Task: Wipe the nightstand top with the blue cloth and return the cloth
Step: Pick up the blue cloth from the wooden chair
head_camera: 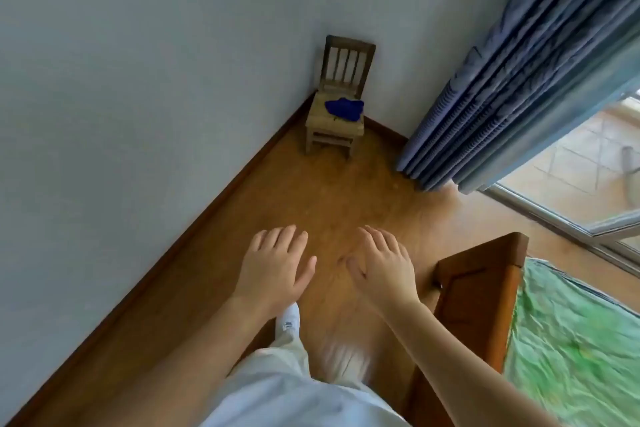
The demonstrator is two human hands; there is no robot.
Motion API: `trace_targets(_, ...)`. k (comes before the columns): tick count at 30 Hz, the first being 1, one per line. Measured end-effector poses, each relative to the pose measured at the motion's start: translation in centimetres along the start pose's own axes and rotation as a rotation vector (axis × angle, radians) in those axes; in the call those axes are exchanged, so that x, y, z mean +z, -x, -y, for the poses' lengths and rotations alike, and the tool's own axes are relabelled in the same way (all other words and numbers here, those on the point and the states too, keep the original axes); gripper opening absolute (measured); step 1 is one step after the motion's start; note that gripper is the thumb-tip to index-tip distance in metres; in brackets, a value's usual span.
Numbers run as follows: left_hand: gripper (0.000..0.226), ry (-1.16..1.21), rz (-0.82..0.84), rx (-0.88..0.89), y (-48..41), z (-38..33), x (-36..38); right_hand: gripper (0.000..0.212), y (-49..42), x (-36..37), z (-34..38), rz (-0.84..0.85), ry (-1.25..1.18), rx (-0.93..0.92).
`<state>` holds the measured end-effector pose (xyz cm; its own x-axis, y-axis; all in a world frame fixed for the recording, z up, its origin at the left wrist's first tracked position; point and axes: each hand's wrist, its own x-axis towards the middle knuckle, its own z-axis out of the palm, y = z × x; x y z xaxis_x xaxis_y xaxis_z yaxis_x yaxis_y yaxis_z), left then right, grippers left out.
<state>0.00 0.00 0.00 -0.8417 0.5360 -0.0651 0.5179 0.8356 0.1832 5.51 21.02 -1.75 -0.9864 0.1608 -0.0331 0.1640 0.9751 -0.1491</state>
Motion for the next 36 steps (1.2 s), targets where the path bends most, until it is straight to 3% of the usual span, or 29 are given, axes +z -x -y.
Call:
trace_targets(12,0.073,0.025,0.046,0.125,-19.6,2.2,-3.2,0.052,-16.2,-3.0,-3.3,-0.049,-0.096,0.138)
trace_targets(18,0.067,-0.001,0.0,0.045,-31.8,2.0,-3.9,0.056,-27.3,-3.1,-8.0,0.003,-0.168,0.162)
trace_targets(28,0.055,-0.007,-0.147,-0.174,-46.6,5.1,-7.3,0.075,-47.3,-6.0,-11.4,0.112,-0.233,0.001)
trace_targets(31,0.053,0.0,-0.149,-0.191,-49.9,6.7,-6.7,0.08,-51.9,-6.1,-11.5,0.215,-0.261,0.005)
trace_targets(36,0.047,0.037,-0.187,-0.177,-57.0,9.3,-4.9,0.056,-58.6,-5.5,-12.1,0.204,-0.268,0.013)
